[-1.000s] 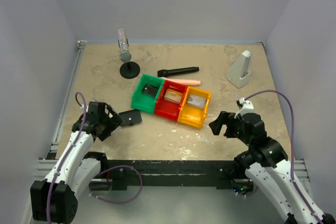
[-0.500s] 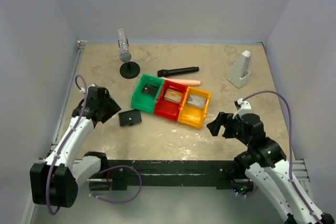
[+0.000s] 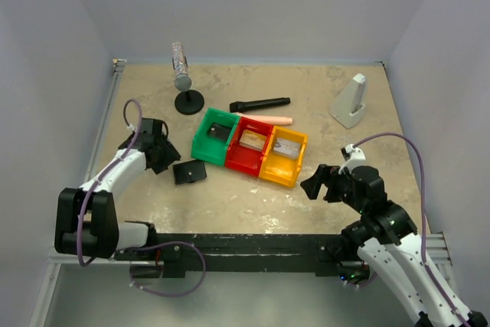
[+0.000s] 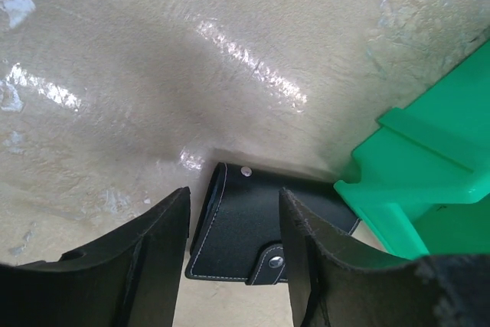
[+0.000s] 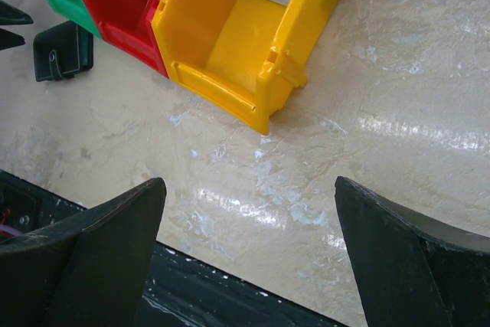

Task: Take the credit cards out of the card holder
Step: Move the card holder to the center of the board.

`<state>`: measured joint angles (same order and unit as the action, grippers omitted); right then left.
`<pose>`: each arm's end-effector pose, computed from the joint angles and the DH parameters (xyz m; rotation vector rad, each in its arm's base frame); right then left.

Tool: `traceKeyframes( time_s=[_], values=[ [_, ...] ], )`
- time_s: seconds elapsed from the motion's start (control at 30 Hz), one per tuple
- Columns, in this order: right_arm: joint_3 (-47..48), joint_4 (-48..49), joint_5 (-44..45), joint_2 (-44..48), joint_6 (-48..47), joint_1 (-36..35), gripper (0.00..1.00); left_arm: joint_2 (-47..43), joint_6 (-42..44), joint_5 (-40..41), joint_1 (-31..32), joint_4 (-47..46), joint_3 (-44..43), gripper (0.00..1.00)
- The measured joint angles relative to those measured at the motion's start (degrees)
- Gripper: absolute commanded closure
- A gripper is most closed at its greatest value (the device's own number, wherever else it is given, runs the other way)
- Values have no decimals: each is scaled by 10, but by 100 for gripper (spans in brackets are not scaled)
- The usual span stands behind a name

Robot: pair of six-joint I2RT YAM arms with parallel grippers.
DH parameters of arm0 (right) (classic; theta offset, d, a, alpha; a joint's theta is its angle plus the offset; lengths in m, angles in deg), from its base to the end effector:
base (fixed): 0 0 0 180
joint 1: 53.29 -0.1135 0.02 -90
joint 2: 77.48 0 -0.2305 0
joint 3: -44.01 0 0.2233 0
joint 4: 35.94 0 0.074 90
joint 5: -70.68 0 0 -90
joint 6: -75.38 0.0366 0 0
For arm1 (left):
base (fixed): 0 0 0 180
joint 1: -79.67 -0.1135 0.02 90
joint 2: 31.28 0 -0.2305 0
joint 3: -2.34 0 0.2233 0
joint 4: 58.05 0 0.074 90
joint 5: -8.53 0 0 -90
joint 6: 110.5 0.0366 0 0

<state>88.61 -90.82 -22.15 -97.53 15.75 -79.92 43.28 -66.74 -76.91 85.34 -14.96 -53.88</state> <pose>0.0904 0.0473 0.2295 0.0400 2.1667 0.6400 0.2226 -0.0192 0.1684 -0.9447 2.4783 -0.2006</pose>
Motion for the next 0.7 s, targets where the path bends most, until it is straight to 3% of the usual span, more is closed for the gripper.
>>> traceKeyframes(
  time_s=[0.2,0.4,0.7],
  values=[
    [-13,3,-12,2,3,0,5,33,4,17,8,-10,-24,55],
    [-14,3,-14,3,5,0,6,76,2,45,55,-8,-43,64],
    [-14,2,-27,10,11,0,6,84,-29,62,76,-2,-22,69]
  ],
)
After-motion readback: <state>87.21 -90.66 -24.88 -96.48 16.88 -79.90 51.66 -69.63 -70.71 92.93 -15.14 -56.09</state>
